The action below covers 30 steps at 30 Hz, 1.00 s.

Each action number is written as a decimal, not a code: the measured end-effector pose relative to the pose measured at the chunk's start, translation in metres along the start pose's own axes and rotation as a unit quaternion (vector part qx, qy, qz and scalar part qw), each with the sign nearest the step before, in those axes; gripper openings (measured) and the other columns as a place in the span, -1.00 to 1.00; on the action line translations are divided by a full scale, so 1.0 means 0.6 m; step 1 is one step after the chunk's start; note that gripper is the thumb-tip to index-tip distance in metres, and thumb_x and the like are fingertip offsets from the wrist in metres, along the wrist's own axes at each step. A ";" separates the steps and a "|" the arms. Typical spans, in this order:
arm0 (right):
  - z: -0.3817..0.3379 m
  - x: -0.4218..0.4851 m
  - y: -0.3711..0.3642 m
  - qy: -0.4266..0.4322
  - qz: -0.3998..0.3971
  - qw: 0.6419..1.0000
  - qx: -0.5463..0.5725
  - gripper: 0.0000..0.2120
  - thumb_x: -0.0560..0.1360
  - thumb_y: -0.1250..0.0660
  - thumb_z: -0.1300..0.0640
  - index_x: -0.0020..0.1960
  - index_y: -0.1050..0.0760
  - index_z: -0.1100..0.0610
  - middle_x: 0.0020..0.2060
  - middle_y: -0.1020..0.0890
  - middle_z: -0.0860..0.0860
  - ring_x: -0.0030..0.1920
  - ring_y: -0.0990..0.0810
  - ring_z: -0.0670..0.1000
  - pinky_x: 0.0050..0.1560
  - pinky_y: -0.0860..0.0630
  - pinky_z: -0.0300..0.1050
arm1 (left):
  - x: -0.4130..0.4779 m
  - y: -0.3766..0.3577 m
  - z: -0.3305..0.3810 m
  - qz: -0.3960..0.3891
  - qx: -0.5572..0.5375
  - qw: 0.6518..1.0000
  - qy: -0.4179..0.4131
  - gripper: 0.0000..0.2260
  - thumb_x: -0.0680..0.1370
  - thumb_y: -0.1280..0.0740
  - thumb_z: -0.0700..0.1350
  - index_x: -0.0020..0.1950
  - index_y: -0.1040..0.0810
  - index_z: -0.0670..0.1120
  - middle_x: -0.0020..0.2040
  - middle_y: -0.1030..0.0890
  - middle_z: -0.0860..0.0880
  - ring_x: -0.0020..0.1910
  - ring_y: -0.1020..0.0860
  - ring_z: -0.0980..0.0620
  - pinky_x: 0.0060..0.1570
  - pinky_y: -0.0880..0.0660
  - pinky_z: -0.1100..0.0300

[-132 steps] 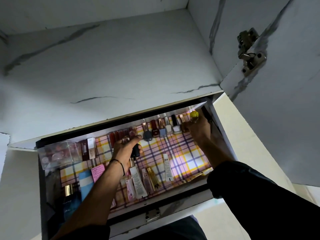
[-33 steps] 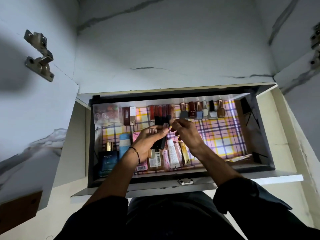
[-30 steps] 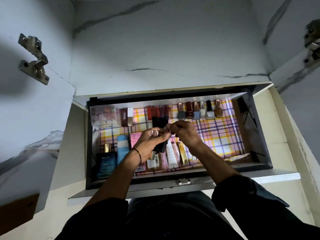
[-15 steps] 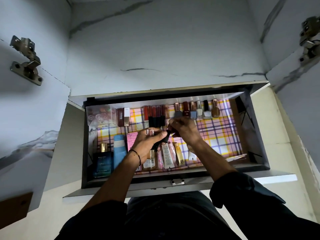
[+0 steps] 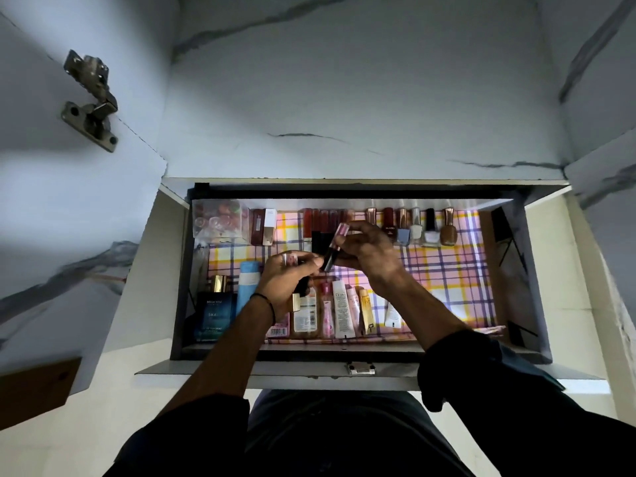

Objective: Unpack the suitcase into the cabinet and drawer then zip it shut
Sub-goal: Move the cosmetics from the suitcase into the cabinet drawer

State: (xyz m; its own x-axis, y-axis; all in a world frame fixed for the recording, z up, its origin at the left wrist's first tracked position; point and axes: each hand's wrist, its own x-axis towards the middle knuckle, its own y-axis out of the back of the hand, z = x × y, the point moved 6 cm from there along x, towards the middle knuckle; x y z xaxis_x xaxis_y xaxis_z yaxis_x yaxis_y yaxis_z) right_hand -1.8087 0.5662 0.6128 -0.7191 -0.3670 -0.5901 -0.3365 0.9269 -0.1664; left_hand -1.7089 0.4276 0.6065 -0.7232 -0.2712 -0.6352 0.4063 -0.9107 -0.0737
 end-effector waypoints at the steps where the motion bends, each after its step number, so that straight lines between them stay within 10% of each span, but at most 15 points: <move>1: -0.002 0.005 -0.008 -0.004 -0.006 1.000 0.004 -0.78 0.54 -0.38 0.36 0.15 -0.49 0.18 -0.04 -0.67 0.20 -0.14 -0.73 0.09 -0.18 -0.65 -0.10 | 0.000 0.002 0.003 0.004 0.003 1.000 -0.003 -0.87 0.53 -0.40 -0.25 0.05 -0.62 -0.26 -0.32 -0.61 -0.03 -0.44 -0.52 0.08 -0.42 -0.48 0.21; 12: -0.008 0.032 -0.062 0.013 -0.042 0.998 -0.043 -0.69 0.55 -0.34 0.39 0.28 -0.50 0.29 0.07 -0.65 0.19 0.00 -0.68 0.09 -0.16 -0.64 -0.19 | 0.009 0.031 0.013 0.066 0.056 0.996 -0.023 -0.95 0.50 -0.44 -0.25 -0.07 -0.66 -0.21 -0.32 -0.64 -0.06 -0.44 -0.56 0.12 -0.41 -0.50 0.27; 20: -0.008 0.040 -0.018 0.029 0.068 0.994 -0.075 -0.79 0.57 -0.32 0.34 0.20 -0.51 0.29 0.00 -0.64 0.20 -0.16 -0.64 0.03 -0.17 -0.62 -0.21 | 0.056 0.070 0.019 0.272 0.199 0.940 0.042 -0.75 0.46 -0.50 -0.12 0.04 -0.59 -0.22 -0.09 -0.63 -0.08 -0.20 -0.56 0.00 -0.38 -0.41 0.28; 30: 0.013 0.013 0.032 0.025 0.098 0.988 -0.116 -0.84 0.53 -0.27 0.44 0.10 -0.50 0.40 -0.13 -0.63 0.27 -0.17 -0.62 0.10 -0.22 -0.60 -0.16 | 0.092 0.039 0.033 0.233 0.371 0.897 0.054 -0.74 0.51 -0.45 -0.09 0.12 -0.58 -0.20 0.10 -0.65 -0.18 0.08 -0.62 -0.17 0.03 -0.54 0.08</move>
State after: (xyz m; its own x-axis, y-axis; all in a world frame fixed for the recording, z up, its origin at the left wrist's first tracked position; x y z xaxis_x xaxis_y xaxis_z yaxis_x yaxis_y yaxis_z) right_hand -1.8162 0.5817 0.5990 -0.8116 -0.1914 -0.5519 -0.3143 0.9395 0.1365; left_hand -1.7503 0.3850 0.5853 -0.4961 -0.6811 -0.5385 0.1375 -0.6740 0.7258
